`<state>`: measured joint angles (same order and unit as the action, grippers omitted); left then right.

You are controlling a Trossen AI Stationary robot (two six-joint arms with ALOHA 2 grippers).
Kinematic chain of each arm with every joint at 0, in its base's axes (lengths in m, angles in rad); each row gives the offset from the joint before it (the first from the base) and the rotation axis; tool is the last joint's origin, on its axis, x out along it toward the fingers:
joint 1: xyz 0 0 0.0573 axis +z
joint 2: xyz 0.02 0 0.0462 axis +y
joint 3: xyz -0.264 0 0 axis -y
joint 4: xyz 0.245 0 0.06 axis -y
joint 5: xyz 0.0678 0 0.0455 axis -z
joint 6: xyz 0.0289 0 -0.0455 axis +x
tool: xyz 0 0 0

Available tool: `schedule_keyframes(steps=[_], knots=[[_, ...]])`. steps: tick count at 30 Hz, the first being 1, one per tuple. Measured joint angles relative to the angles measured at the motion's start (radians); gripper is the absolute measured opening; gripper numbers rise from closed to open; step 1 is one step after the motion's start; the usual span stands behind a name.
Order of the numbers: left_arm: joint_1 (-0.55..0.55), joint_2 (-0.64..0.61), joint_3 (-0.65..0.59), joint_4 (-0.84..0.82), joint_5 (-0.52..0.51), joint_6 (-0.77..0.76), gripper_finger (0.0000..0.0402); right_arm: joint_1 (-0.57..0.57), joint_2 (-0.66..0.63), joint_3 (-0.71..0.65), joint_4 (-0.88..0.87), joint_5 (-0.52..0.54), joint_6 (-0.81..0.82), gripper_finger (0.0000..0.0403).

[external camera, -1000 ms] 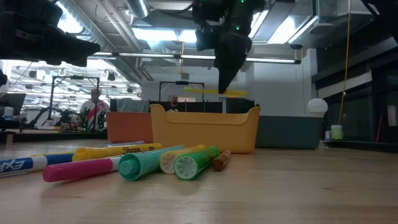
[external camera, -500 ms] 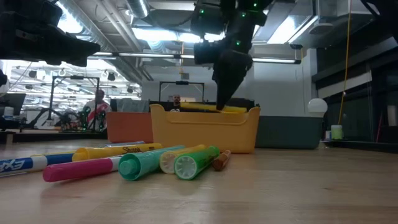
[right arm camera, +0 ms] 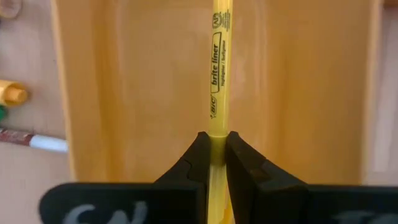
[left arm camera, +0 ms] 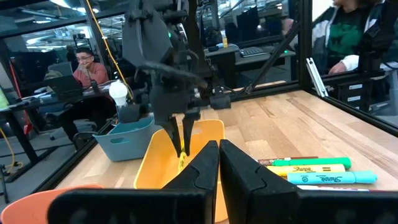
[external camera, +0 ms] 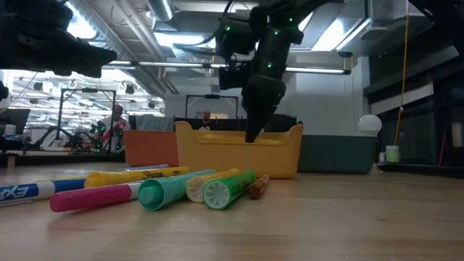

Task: Pick & Place Markers
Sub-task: Put the right yellow small highlighter pen into the yellow bin

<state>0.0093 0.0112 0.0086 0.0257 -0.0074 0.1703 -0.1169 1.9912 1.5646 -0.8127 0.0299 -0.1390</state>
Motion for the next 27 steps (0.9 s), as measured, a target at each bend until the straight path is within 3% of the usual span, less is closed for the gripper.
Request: schedule_keyframes(steps=[27], knots=[[0.0, 0.0, 0.0, 0.0, 0.0, 0.0, 0.0012, 0.0, 0.096, 0.0, 0.033, -0.007, -0.006, 0.0039]])
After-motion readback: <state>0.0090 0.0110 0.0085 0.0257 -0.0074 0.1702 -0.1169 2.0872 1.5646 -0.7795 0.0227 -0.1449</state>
